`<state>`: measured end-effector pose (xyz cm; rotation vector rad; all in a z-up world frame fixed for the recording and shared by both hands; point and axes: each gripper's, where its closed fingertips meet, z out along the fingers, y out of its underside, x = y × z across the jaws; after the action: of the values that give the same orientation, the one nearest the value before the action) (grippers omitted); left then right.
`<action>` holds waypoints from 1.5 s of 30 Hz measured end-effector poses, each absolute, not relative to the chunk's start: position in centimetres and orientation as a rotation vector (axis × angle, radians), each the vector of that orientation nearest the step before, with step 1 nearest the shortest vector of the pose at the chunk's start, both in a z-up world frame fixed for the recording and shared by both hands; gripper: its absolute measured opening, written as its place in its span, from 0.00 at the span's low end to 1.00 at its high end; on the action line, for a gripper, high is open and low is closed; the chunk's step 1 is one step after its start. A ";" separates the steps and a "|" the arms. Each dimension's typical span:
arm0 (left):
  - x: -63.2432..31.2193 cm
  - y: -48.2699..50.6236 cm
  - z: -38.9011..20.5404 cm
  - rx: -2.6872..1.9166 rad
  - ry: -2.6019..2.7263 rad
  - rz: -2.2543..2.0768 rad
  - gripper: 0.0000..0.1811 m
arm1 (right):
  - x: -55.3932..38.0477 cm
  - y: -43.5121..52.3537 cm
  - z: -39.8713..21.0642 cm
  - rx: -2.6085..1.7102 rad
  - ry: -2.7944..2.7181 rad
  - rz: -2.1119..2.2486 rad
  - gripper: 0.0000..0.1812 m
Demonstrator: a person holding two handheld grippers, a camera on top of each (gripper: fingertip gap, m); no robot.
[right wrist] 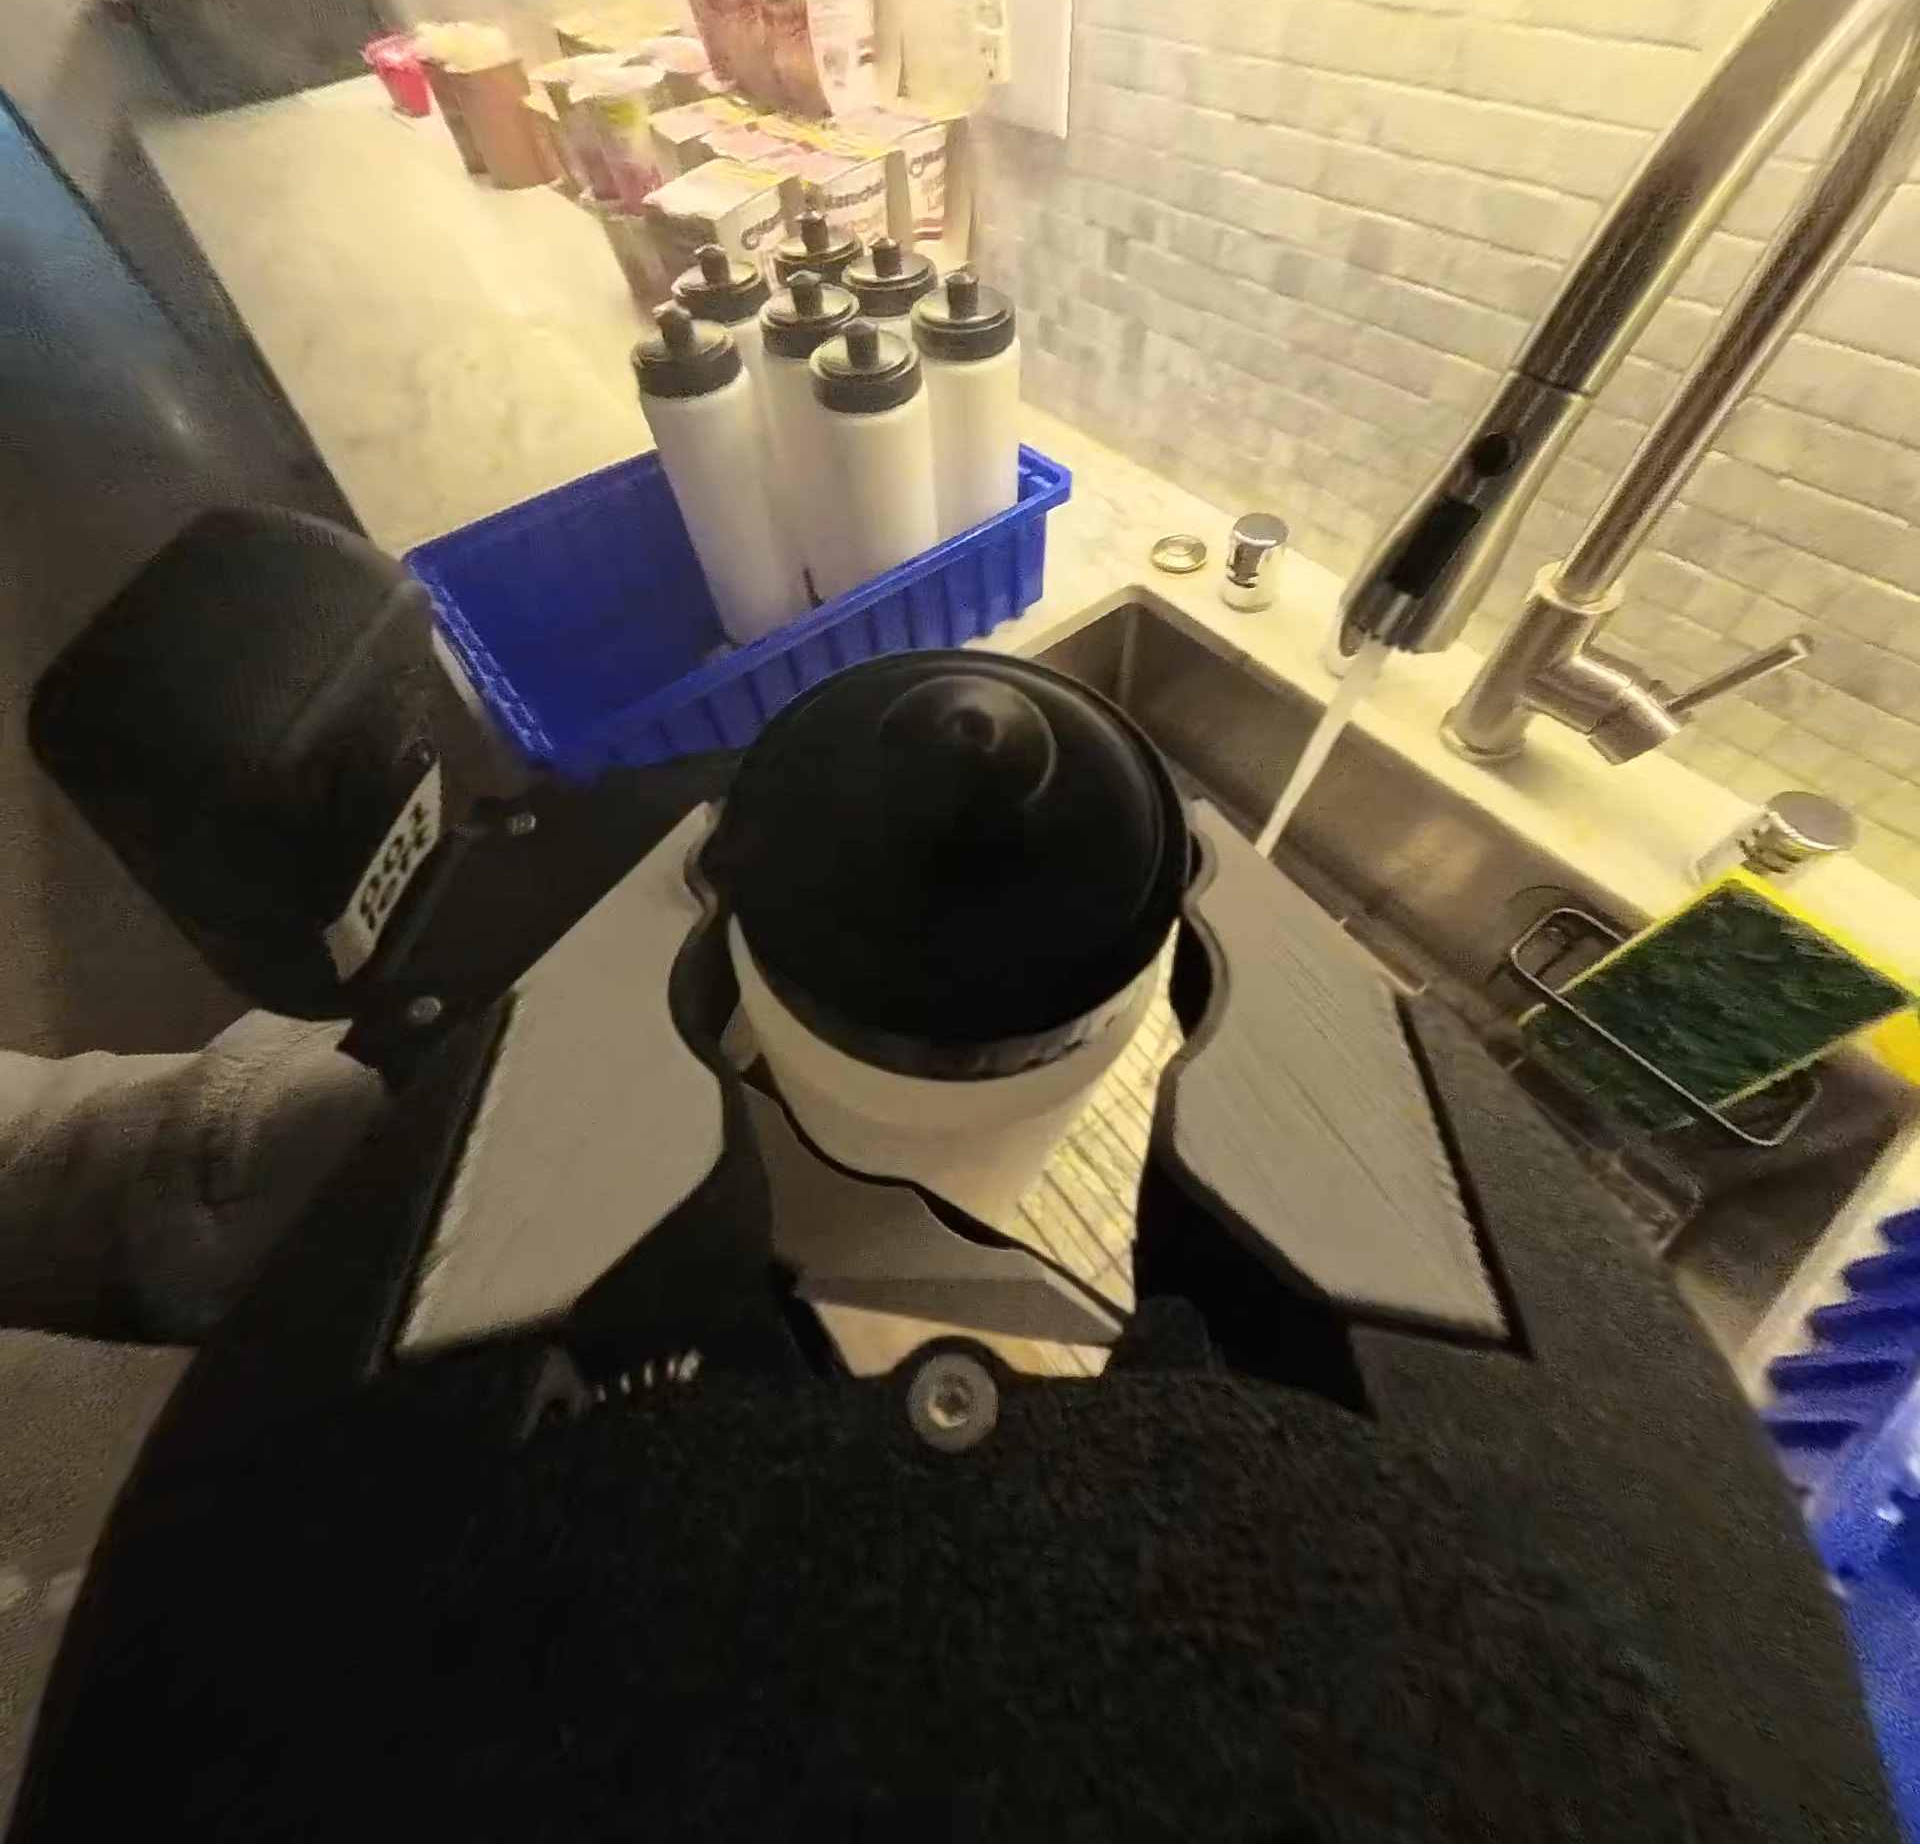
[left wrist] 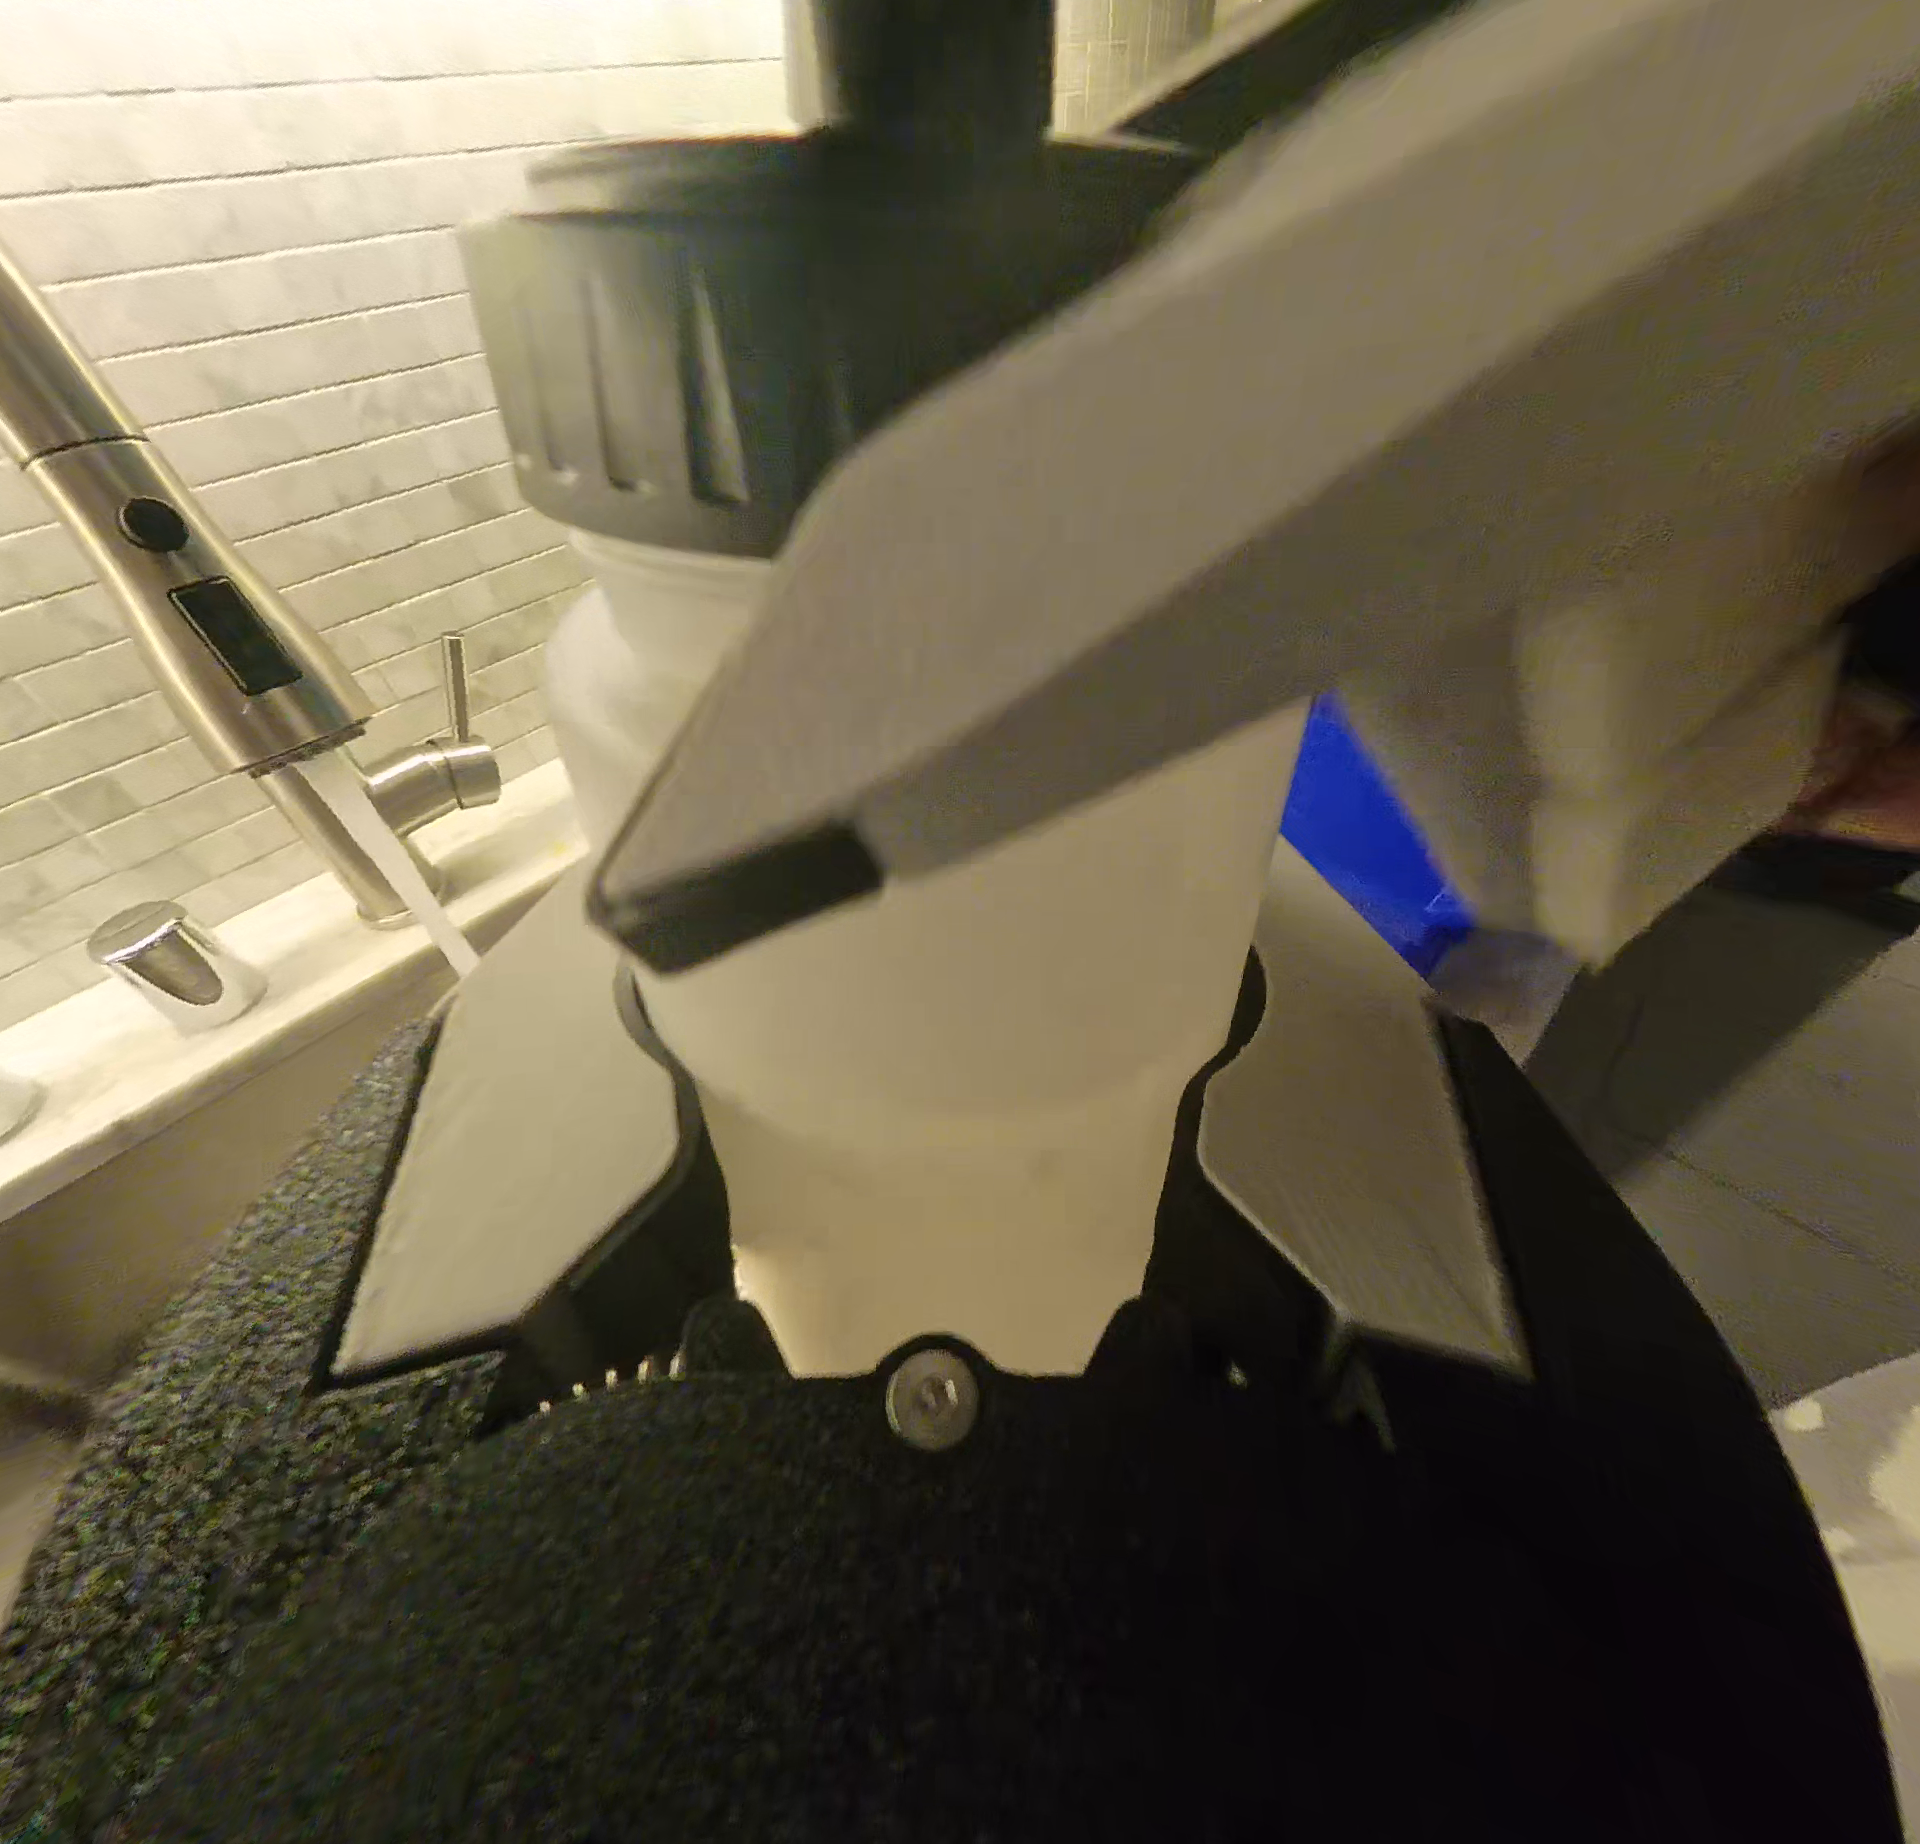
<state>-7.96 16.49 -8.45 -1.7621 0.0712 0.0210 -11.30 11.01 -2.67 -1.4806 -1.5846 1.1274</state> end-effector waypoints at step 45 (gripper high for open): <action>-7.7 16.2 -6.6 -1.704 0.085 -0.102 0.57 | -6.9 11.3 3.9 -1.079 -1.335 1.514 0.45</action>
<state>-7.75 16.19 -6.57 -1.7041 0.0852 -0.1025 -6.91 11.28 3.93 -1.0787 -1.3350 1.5140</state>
